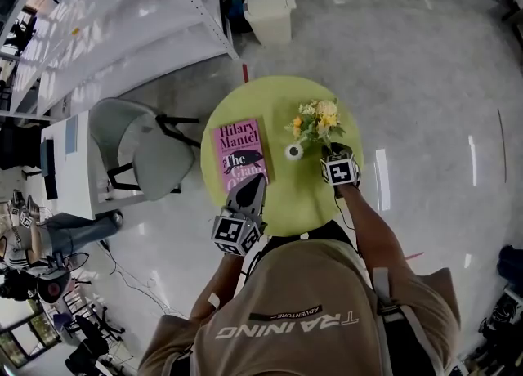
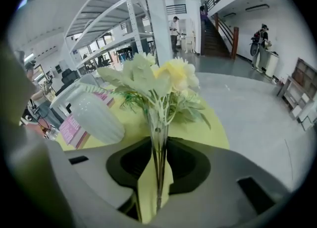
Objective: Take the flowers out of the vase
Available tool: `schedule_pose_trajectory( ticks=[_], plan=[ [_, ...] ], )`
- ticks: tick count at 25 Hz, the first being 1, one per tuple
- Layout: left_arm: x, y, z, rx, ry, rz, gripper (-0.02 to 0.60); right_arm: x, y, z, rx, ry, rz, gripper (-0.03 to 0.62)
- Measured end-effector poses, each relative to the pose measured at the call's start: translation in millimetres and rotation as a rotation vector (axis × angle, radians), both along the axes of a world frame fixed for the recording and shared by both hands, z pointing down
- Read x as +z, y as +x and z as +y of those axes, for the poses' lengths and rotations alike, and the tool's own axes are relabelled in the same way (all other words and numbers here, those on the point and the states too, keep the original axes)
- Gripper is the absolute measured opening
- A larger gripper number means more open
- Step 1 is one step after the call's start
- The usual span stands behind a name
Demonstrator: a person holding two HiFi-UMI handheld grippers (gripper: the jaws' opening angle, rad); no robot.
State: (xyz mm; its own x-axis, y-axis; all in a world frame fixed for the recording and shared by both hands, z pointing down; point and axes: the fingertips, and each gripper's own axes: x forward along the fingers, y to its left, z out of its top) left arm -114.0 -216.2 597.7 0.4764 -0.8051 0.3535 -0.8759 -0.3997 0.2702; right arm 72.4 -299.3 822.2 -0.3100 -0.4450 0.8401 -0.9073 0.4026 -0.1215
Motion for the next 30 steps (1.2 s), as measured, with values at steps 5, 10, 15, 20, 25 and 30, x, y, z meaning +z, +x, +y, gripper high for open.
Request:
schedule_pose_trajectory(
  ticks=[5,10,15,20,25,30],
  plan=[
    [-0.1,1.3,6.4,0.015,-0.005,0.016,0.002,-12.7,3.1,8.6,0.022,0.027,-0.012,0.1],
    [-6.0,1.0,17.9,0.018,0.016,0.023,0.002,-34.5,9.4,20.7,0.036,0.073,-0.027,0.1],
    [-14.0,-0.8,33.2,0.011,0.031,0.029,0.002,-31.3,6.1,36.6,-0.009,0.044,-0.057,0.183],
    [-22.6,-1.7,45.4,0.011,0.052,0.021,0.002,-43.0,5.0,35.5,0.007,0.085,-0.083,0.225],
    [-28.9,-7.6,54.9,0.007,0.073,0.016,0.002,-98.5,-1.5,36.4,0.018,0.233,-0.158,0.104],
    [-45.6,-8.1,55.9,0.014,0.126,0.017,0.002,-183.1,-15.7,51.3,-0.039,0.398,-0.352,0.003]
  ],
)
